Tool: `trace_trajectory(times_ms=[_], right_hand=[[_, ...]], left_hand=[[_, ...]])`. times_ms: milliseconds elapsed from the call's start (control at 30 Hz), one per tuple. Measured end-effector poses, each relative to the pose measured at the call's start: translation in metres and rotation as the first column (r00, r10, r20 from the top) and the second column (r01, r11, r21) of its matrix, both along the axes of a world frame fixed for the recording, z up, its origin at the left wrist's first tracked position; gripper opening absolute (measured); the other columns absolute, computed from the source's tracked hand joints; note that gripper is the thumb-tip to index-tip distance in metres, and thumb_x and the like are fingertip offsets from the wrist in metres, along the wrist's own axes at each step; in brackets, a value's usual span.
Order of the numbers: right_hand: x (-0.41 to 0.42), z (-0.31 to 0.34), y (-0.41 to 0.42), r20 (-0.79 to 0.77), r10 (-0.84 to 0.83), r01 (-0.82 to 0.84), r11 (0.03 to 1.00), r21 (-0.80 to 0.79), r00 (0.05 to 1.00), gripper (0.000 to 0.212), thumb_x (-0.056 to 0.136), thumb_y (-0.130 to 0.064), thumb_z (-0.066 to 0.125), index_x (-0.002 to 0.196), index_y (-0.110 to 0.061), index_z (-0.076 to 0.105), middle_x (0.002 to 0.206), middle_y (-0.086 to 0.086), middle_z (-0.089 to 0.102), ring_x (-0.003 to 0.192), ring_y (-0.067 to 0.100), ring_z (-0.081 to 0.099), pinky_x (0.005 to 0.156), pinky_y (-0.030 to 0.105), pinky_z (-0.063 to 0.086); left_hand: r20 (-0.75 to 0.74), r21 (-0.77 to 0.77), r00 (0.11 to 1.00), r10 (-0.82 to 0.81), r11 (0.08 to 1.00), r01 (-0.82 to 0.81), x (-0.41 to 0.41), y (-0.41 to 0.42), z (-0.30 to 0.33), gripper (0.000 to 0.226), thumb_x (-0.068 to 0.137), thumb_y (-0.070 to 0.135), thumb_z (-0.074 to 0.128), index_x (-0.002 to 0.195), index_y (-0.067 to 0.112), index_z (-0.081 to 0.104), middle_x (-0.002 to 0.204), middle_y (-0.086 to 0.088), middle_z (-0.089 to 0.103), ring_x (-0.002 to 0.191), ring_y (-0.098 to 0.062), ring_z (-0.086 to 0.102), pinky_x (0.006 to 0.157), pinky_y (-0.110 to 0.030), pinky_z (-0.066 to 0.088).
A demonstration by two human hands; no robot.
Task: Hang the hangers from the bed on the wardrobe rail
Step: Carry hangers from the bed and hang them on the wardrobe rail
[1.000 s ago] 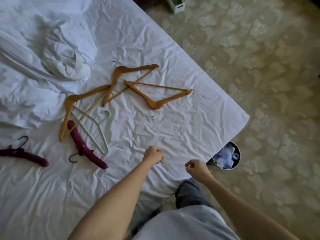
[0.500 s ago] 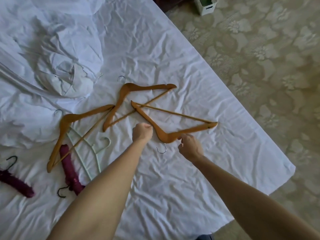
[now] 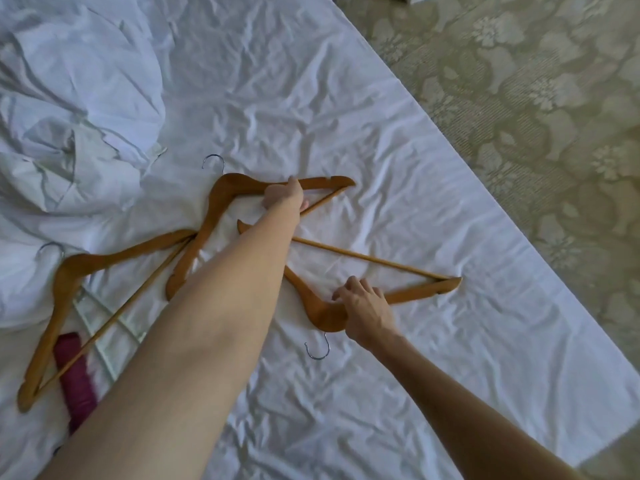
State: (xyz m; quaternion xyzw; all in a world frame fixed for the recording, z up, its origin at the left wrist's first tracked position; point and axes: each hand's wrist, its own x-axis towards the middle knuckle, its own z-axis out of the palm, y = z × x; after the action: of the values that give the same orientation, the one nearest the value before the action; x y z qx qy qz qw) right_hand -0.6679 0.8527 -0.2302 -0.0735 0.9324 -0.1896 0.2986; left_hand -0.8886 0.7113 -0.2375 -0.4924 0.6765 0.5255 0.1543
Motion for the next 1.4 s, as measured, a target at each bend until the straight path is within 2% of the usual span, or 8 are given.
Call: trace_trajectory(times_ms=[200, 467, 667, 833, 967, 1133, 1300, 1400], right_hand=[[0.002, -0.005, 0.005, 0.011, 0.147, -0.148, 0.987, 0.059, 0.989, 0.065, 0.075, 0.001, 0.069, 0.130, -0.027, 0.050, 0.129, 0.001, 0.045, 0.121, 0.023, 0.046, 0.097, 0.034, 0.039], [0.026, 0.030, 0.022, -0.059, 0.235, -0.240, 0.968, -0.078, 0.970, 0.052, 0.070, 0.003, 0.065, 0.114, -0.023, 0.056, 0.098, -0.005, 0.067, 0.095, 0.021, 0.057, 0.072, 0.027, 0.030], [0.058, 0.094, 0.056, -0.084, 0.030, -0.052, 0.960, -0.275, 0.996, 0.027, 0.072, 0.001, 0.058, 0.082, -0.023, 0.061, 0.071, -0.011, 0.056, 0.073, 0.011, 0.055, 0.059, 0.028, 0.038], [0.083, 0.133, 0.084, 0.038, -0.080, 0.086, 0.977, -0.195, 0.996, 0.030, 0.074, -0.005, 0.056, 0.080, -0.032, 0.067, 0.070, -0.011, 0.066, 0.065, 0.011, 0.063, 0.056, 0.030, 0.049], [0.093, 0.168, 0.092, 0.135, -0.195, 0.218, 0.959, -0.180, 0.971, 0.032, 0.077, -0.004, 0.057, 0.077, -0.033, 0.070, 0.065, -0.012, 0.066, 0.056, -0.006, 0.059, 0.052, 0.009, 0.040], [0.100, 0.192, 0.087, 0.145, -0.333, 0.358, 0.911, -0.205, 0.932, 0.034, 0.073, -0.007, 0.065, 0.064, -0.040, 0.063, 0.062, -0.006, 0.066, 0.061, 0.011, 0.065, 0.058, 0.028, 0.049], [0.111, 0.230, 0.065, 0.140, -0.380, 0.405, 0.856, -0.320, 0.914, 0.025, 0.075, -0.005, 0.063, 0.081, -0.028, 0.070, 0.062, 0.000, 0.067, 0.057, 0.016, 0.066, 0.055, 0.028, 0.051], [0.121, 0.254, 0.048, 0.155, -0.415, 0.442, 0.808, -0.390, 0.896, 0.024, 0.080, -0.004, 0.057, 0.093, -0.020, 0.069, 0.070, 0.001, 0.072, 0.054, 0.010, 0.066, 0.052, 0.021, 0.049]], left_hand=[[0.010, 0.225, 0.983, 0.184, 0.957, -0.182, -0.014, -0.009, -0.006, 0.031, 0.094, 0.019, 0.071, 0.117, 0.003, 0.057, 0.106, -0.016, 0.066, 0.073, -0.026, 0.071, 0.054, -0.031, 0.063], [-0.027, 0.316, 0.985, 0.170, 0.936, -0.153, -0.001, -0.024, 0.040, 0.041, 0.087, 0.000, 0.072, 0.123, -0.003, 0.055, 0.104, -0.021, 0.064, 0.084, -0.029, 0.070, 0.066, -0.038, 0.065], [-0.030, 0.340, 0.994, 0.103, 0.936, -0.087, 0.036, -0.056, 0.087, 0.031, 0.084, -0.003, 0.071, 0.114, -0.003, 0.061, 0.107, -0.021, 0.068, 0.087, -0.031, 0.073, 0.059, -0.034, 0.062], [-0.019, 0.398, 0.987, 0.159, 0.907, -0.139, 0.065, -0.091, 0.124, 0.006, 0.093, 0.001, 0.059, 0.099, -0.001, 0.059, 0.109, -0.020, 0.065, 0.088, -0.031, 0.070, 0.058, -0.038, 0.062], [-0.008, 0.390, 0.988, 0.153, 0.911, -0.138, 0.098, -0.111, 0.149, 0.009, 0.096, 0.007, 0.062, 0.103, 0.003, 0.060, 0.106, -0.016, 0.066, 0.088, -0.028, 0.070, 0.050, -0.034, 0.060], [-0.041, 0.427, 0.993, 0.112, 0.901, -0.084, 0.162, -0.112, 0.187, 0.004, 0.096, 0.004, 0.063, 0.094, 0.004, 0.059, 0.094, -0.012, 0.063, 0.082, -0.024, 0.069, 0.078, -0.042, 0.061], [-0.067, 0.445, 0.994, -0.082, 0.890, 0.103, 0.232, -0.107, 0.216, 0.008, 0.097, 0.003, 0.062, 0.103, 0.007, 0.061, 0.093, -0.009, 0.069, 0.086, -0.020, 0.071, 0.058, -0.037, 0.061], [-0.126, 0.430, 0.979, -0.158, 0.881, 0.197, 0.272, -0.102, 0.235, 0.032, 0.095, 0.000, 0.065, 0.123, 0.011, 0.052, 0.108, -0.010, 0.072, 0.095, -0.021, 0.074, 0.065, -0.041, 0.062]])
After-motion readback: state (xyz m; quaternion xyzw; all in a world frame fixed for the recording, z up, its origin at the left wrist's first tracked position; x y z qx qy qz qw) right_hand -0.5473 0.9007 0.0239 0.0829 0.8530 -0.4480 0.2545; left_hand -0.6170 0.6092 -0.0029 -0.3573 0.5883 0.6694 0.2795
